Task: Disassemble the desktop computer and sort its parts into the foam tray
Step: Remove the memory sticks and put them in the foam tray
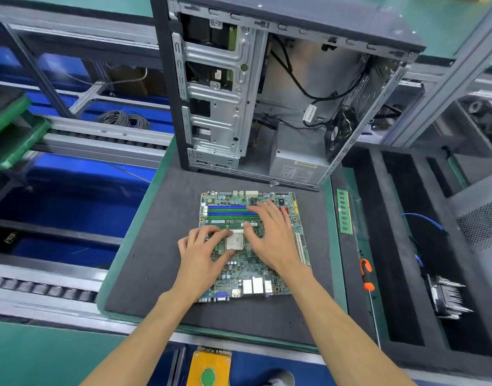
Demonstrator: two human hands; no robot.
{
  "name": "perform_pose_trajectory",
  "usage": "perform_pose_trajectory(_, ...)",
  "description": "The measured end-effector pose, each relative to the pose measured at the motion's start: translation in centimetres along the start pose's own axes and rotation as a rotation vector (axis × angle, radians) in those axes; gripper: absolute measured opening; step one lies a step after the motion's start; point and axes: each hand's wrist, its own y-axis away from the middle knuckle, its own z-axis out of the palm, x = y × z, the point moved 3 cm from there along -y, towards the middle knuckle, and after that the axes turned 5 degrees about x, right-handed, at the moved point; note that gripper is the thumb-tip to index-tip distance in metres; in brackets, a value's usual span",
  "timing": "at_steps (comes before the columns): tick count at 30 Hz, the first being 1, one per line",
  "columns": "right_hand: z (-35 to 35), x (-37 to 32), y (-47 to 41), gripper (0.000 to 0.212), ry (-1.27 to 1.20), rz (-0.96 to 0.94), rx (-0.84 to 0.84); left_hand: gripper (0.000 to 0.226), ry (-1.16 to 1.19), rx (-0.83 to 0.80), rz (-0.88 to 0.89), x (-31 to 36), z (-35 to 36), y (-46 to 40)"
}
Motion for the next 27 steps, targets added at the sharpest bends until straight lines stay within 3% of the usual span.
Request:
perform_pose_trajectory(6,0.2,0.6,0.2,0.042,0.022,-0.035,0.022,0.036,-0.032,-0.01,0.054,0.3,-0.4,-0.3)
perform_pose_trajectory(15,0.5,1.2,0.1,0.046,-0.044,-0.005,0.026,0.038,-0.102,-0.158,0.213,1.3,-0.5,-1.9)
perform_pose_trajectory(23,0.3,1.1,0.2,0.037,-0.078,-0.014,0.037,0.038,-0.027,-0.24,0.245,1.2,-0.3,-2.7)
perform_pose_trajectory(27,0.3,1.1,0.3,0.022,-0.162,-0.024,0.074,0.036,0.015,-0.209,0.257,1.4,-0.8,-3.1)
